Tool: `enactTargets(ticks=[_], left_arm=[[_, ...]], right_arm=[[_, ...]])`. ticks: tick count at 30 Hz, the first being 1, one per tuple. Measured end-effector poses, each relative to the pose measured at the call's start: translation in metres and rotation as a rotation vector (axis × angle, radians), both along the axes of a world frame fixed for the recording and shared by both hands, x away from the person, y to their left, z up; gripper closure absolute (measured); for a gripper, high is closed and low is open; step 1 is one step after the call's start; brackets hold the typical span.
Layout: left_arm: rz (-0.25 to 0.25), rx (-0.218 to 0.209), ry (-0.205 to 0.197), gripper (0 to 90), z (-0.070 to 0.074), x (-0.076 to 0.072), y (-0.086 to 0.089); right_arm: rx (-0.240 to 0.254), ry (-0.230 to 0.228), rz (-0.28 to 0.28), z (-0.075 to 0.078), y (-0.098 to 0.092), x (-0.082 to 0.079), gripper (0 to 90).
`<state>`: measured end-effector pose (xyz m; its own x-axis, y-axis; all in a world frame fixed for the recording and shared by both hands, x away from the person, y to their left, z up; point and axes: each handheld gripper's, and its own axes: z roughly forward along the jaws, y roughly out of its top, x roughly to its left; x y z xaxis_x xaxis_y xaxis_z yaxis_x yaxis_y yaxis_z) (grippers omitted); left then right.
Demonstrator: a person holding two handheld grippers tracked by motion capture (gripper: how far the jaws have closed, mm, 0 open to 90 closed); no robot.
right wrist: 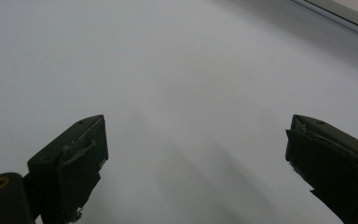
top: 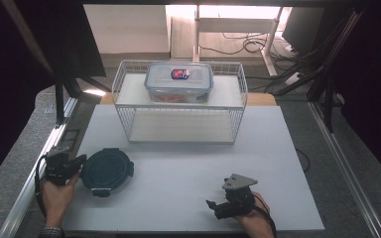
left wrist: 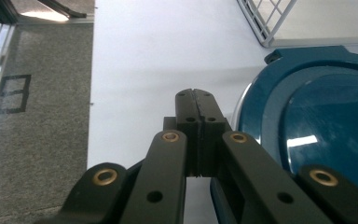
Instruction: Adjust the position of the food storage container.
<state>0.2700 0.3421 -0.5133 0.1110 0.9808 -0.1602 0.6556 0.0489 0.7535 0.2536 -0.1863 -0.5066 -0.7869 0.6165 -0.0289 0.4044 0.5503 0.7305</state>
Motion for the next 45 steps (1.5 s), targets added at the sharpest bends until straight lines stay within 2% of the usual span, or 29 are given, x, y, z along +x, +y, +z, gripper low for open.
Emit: enactTargets(ticks=[1,2,3,4,5,8,13,15,20,25,26,29,30,32,42,45], left_arm=[[0.013,0.009,-0.006,90.0,0.002,-0.006,0.000],[0.013,0.009,-0.006,90.0,0.002,-0.006,0.000],[0.017,0.042,0.026,90.0,0.000,-0.010,-0.002],[0.023,0.053,0.036,90.0,-0.002,-0.012,-0.003],[0.018,0.051,0.048,90.0,-0.004,-0.014,-0.002],[0.019,0.015,0.047,90.0,-0.005,-0.017,-0.001],[0.020,0.009,0.050,90.0,-0.004,-0.016,-0.003],[0.001,-0.009,0.055,90.0,-0.004,-0.016,-0.008],[-0.034,-0.011,0.066,90.0,-0.003,-0.014,-0.024],[-0.113,-0.021,0.078,90.0,-0.001,-0.012,-0.053],[-0.113,-0.021,0.078,90.0,-0.001,-0.012,-0.053],[-0.151,-0.028,0.081,90.0,0.000,-0.010,-0.073],[-0.151,-0.028,0.081,90.0,0.000,-0.010,-0.073],[-0.178,-0.035,0.070,90.0,0.002,-0.010,-0.084],[-0.211,-0.037,0.067,90.0,0.003,-0.010,-0.101],[-0.234,-0.040,0.071,90.0,0.003,-0.010,-0.109]], right_arm=[[0.002,-0.005,-0.004,0.001,-0.001,0.000,5.4],[0.004,-0.005,-0.007,0.001,-0.002,0.000,5.4],[0.007,-0.003,-0.010,0.001,-0.003,0.000,5.4],[0.005,-0.003,-0.012,0.001,-0.003,0.001,5.4],[0.004,-0.003,-0.012,0.001,-0.003,0.001,5.4],[0.003,-0.004,-0.007,0.001,-0.003,0.000,5.4],[-0.002,-0.001,-0.006,0.000,-0.002,0.001,5.4],[-0.003,0.000,-0.009,0.000,-0.003,0.001,5.4],[-0.001,-0.001,-0.017,0.000,-0.005,0.002,5.4],[0.001,-0.003,-0.026,0.001,-0.007,0.003,5.4],[0.001,-0.003,-0.026,0.001,-0.007,0.003,5.4],[0.006,-0.003,-0.032,0.001,-0.008,0.004,5.4],[0.006,-0.003,-0.032,0.001,-0.008,0.004,5.4],[0.008,-0.004,-0.033,0.002,-0.009,0.004,5.4],[0.010,-0.004,-0.036,0.001,-0.009,0.004,5.4],[0.008,-0.005,-0.034,0.001,-0.009,0.004,5.4]])
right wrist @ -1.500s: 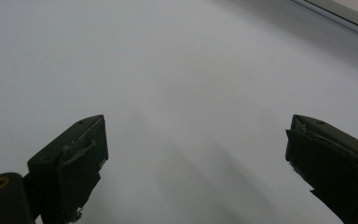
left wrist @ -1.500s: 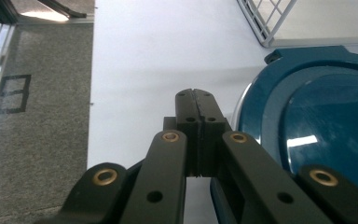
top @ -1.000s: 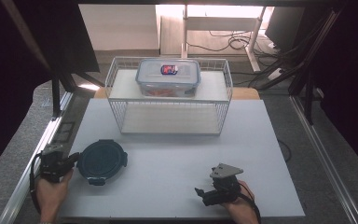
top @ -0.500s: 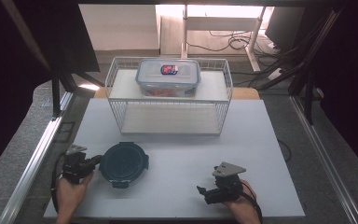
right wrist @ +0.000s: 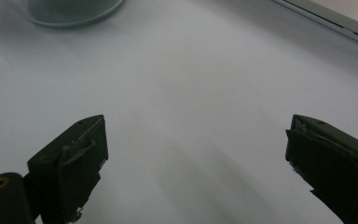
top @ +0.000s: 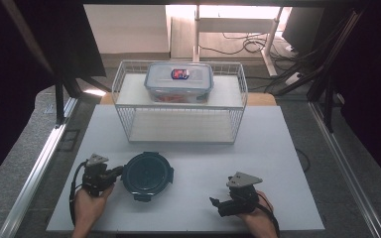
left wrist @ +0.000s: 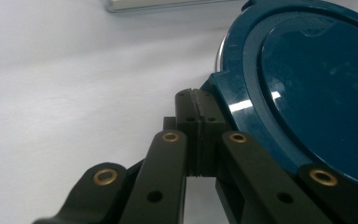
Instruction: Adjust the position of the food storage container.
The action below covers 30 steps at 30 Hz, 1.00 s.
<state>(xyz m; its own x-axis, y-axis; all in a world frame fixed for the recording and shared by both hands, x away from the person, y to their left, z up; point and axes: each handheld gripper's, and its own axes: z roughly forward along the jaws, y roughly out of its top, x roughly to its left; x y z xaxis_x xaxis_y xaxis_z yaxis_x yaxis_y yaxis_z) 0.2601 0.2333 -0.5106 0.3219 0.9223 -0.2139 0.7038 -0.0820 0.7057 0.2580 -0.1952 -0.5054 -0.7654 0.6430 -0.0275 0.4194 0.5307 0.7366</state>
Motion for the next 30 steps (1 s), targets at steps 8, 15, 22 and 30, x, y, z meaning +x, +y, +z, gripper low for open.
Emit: enactTargets(ticks=[8,15,22,30], left_arm=[[-0.062,-0.010,0.018,90.0,-0.002,-0.001,-0.019],[-0.092,-0.034,0.030,90.0,-0.003,-0.008,-0.027],[-0.134,-0.043,0.028,90.0,-0.003,-0.011,-0.042],[-0.173,-0.067,0.035,90.0,-0.003,-0.012,-0.056]], right_arm=[[0.003,0.001,-0.004,0.000,0.000,0.000,5.4],[0.001,-0.002,-0.003,0.000,-0.001,0.000,5.3],[0.001,-0.003,-0.005,0.001,-0.002,0.000,5.3],[-0.001,0.000,-0.009,0.000,-0.003,0.001,5.4]])
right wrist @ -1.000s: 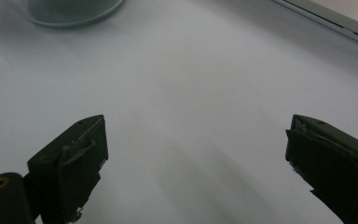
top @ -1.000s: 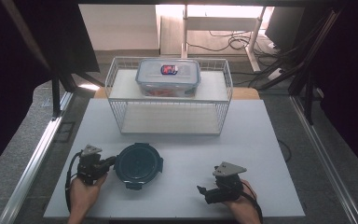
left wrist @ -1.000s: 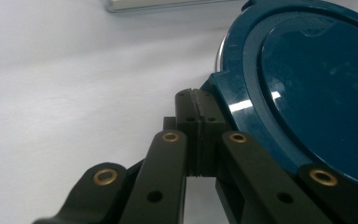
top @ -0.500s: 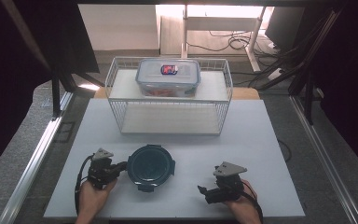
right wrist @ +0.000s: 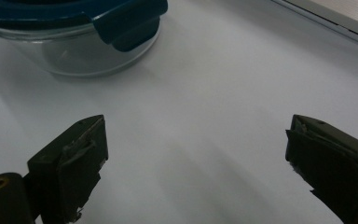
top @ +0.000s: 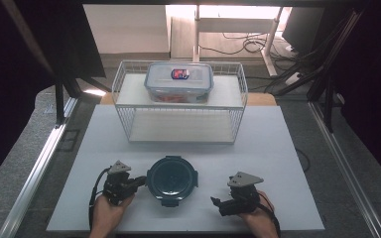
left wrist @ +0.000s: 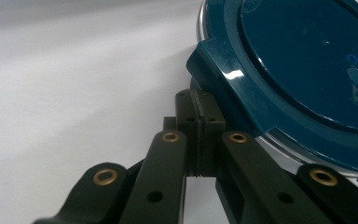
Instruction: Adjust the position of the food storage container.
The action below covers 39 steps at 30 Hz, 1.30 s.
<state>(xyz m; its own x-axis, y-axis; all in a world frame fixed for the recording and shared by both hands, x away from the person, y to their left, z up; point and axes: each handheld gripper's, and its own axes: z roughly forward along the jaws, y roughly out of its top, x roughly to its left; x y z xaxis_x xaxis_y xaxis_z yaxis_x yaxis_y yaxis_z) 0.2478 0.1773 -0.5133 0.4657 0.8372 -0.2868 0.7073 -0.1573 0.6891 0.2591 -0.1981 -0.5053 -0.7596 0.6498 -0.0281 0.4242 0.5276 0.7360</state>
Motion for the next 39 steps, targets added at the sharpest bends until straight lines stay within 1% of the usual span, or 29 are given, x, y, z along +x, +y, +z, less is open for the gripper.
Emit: enactTargets(ticks=[3,4,6,14,15,16,17,18,19,20,21,22,23,24,25,26,27,28,29,30,31,33,34,36,37,38,39], left_arm=[[-0.014,-0.001,-0.001,90.0,0.000,-0.001,-0.005],[-0.032,-0.001,0.002,90.0,0.000,-0.001,-0.009],[-0.045,0.000,-0.001,90.0,0.000,0.000,-0.013],[-0.062,0.006,-0.015,90.0,0.001,0.007,-0.022],[-0.072,0.001,-0.013,90.0,0.001,0.007,-0.021],[-0.081,-0.016,-0.014,90.0,0.002,0.007,-0.019],[-0.089,-0.023,-0.016,90.0,0.002,0.007,-0.018],[-0.093,-0.013,-0.029,89.9,0.004,0.007,-0.017],[-0.093,-0.013,-0.029,89.8,0.004,0.007,-0.017],[-0.084,0.027,-0.052,89.7,0.005,0.004,-0.014],[-0.084,0.027,-0.052,89.4,0.005,0.004,-0.014],[-0.064,0.046,-0.063,83.1,0.006,0.001,-0.008],[-0.053,0.049,-0.071,78.0,0.006,0.000,-0.004],[-0.053,0.049,-0.071,73.4,0.006,0.000,-0.004],[-0.048,0.052,-0.079,73.4,0.007,-0.003,-0.001],[-0.056,0.043,-0.086,62.8,0.008,-0.006,0.007],[-0.056,0.043,-0.086,55.3,0.008,-0.006,0.007],[-0.088,0.033,-0.104,48.2,0.008,-0.011,0.012],[-0.107,0.032,-0.112,39.9,0.007,-0.013,0.014],[-0.120,0.039,-0.119,33.5,0.006,-0.015,0.014],[-0.138,0.035,-0.129,28.9,0.004,-0.017,0.015],[-0.171,0.028,-0.134,20.0,0.001,-0.021,0.014],[-0.189,0.029,-0.144,17.2,-0.001,-0.023,0.013],[-0.200,0.045,-0.153,9.2,-0.002,-0.027,0.011],[-0.202,0.046,-0.150,7.7,-0.002,-0.028,0.011],[-0.215,0.052,-0.142,7.1,-0.004,-0.029,0.010],[-0.215,0.052,-0.142,4.1,-0.004,-0.029,0.010]], right_arm=[[-0.002,0.004,-0.002,0.000,0.000,0.000,5.4],[-0.002,0.005,-0.003,0.000,0.000,0.000,5.4],[-0.001,0.004,-0.005,0.000,-0.001,0.000,5.4],[0.001,0.005,-0.005,0.000,-0.002,0.001,5.4],[0.001,0.005,-0.005,0.000,-0.003,0.001,5.4],[0.001,0.005,-0.007,0.000,-0.003,0.001,5.4],[0.001,0.004,-0.008,0.000,-0.003,0.001,5.4],[0.003,0.004,-0.009,0.001,-0.004,0.001,5.4],[0.003,0.004,-0.009,0.001,-0.004,0.001,5.4],[0.005,0.002,-0.014,0.001,-0.005,0.001,5.3],[0.005,0.002,-0.014,0.001,-0.005,0.001,5.3],[0.010,0.000,-0.017,0.002,-0.006,0.001,5.4],[0.011,-0.002,-0.018,0.002,-0.007,0.001,5.3],[0.014,-0.002,-0.019,0.002,-0.007,0.002,5.4],[0.014,-0.002,-0.019,0.002,-0.007,0.002,5.4],[0.017,0.000,-0.023,0.002,-0.008,0.001,5.4],[0.016,-0.001,-0.021,0.002,-0.008,0.001,5.4],[0.017,-0.002,-0.021,0.003,-0.008,0.001,5.3],[0.018,-0.004,-0.021,0.003,-0.008,0.001,5.3],[0.019,-0.006,-0.020,0.003,-0.008,0.001,5.3],[0.022,-0.008,-0.021,0.003,-0.007,0.000,5.3],[0.024,-0.009,-0.021,0.004,-0.008,0.000,5.3],[0.027,-0.010,-0.020,0.004,-0.008,0.000,5.3],[0.031,-0.008,-0.021,0.004,-0.008,0.000,5.2],[0.032,-0.008,-0.021,0.004,-0.008,0.000,5.1],[0.033,-0.007,-0.020,0.004,-0.008,-0.001,5.1],[0.033,-0.007,-0.020,0.004,-0.008,-0.001,5.1]])
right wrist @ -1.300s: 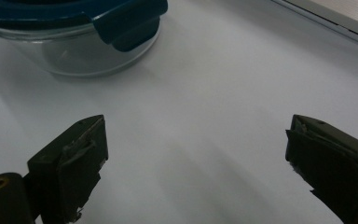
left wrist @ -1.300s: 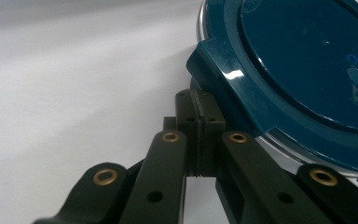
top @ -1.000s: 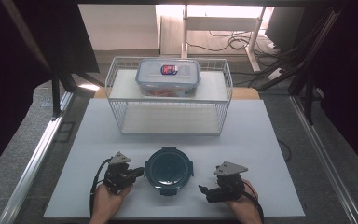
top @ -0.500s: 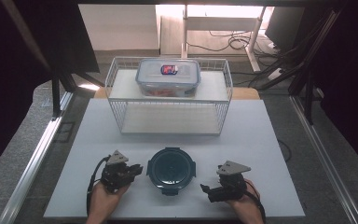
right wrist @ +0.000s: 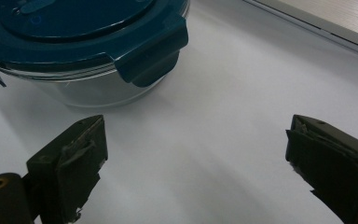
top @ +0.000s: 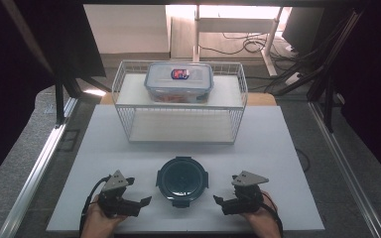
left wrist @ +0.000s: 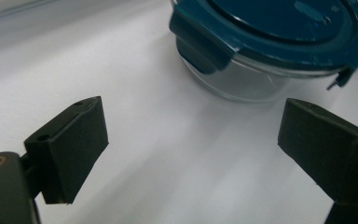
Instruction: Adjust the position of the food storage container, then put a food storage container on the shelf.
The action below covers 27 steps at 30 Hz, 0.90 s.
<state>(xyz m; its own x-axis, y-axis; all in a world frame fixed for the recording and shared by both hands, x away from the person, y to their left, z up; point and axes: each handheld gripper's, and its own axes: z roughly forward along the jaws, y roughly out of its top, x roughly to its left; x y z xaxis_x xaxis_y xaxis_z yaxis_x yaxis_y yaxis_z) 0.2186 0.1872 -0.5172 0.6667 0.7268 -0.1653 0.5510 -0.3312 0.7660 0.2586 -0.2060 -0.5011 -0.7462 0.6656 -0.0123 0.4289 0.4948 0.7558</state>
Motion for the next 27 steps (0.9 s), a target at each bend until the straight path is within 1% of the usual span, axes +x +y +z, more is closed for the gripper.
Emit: enactTargets(ticks=[1,2,4,6,8,10,12,13,15,18,20,22,24,27], left_arm=[[-0.011,0.021,0.017,3.3,-0.004,0.000,-0.001],[-0.007,0.029,0.022,3.7,-0.005,0.001,0.000],[-0.002,0.026,0.028,3.5,-0.007,0.002,0.001],[0.012,0.014,0.009,3.4,-0.007,0.003,0.005],[0.013,0.000,-0.009,3.0,-0.007,0.003,0.007],[-0.011,-0.037,0.001,2.7,-0.008,0.004,0.008],[-0.029,-0.056,0.000,1.9,-0.009,0.005,0.007],[-0.029,-0.056,0.000,1.3,-0.009,0.005,0.007],[-0.041,-0.034,-0.010,1.4,-0.008,0.006,0.004],[-0.044,-0.016,-0.006,1.9,-0.005,0.006,0.001],[-0.044,-0.016,-0.007,2.3,-0.003,0.007,0.000],[-0.044,-0.019,-0.002,2.4,-0.001,0.008,-0.001],[-0.048,-0.036,0.004,2.6,0.000,0.010,-0.001],[-0.050,-0.044,0.007,2.6,0.003,0.013,-0.002]], right_arm=[[0.004,0.005,0.002,0.000,0.000,0.000,5.1],[0.008,0.006,0.003,0.000,0.000,0.000,5.0],[0.009,0.007,0.004,-0.001,0.001,0.000,5.0],[0.017,0.012,0.005,-0.001,0.000,0.000,4.8],[0.027,0.014,0.007,-0.001,0.000,0.001,4.5],[0.035,0.020,0.008,-0.001,0.000,0.001,4.3],[0.035,0.024,0.012,-0.001,0.000,0.001,3.8],[0.039,0.019,0.011,-0.001,0.000,0.001,2.8],[0.047,0.009,0.005,0.002,0.000,0.001,1.9],[0.068,-0.005,0.006,0.006,0.000,0.001,1.7],[0.073,-0.014,0.012,0.008,0.000,0.002,1.6],[0.085,-0.003,0.025,0.009,0.000,0.003,1.6],[0.096,-0.002,0.032,0.010,0.001,0.003,1.6],[0.126,0.009,0.036,0.012,0.004,0.004,1.7]])
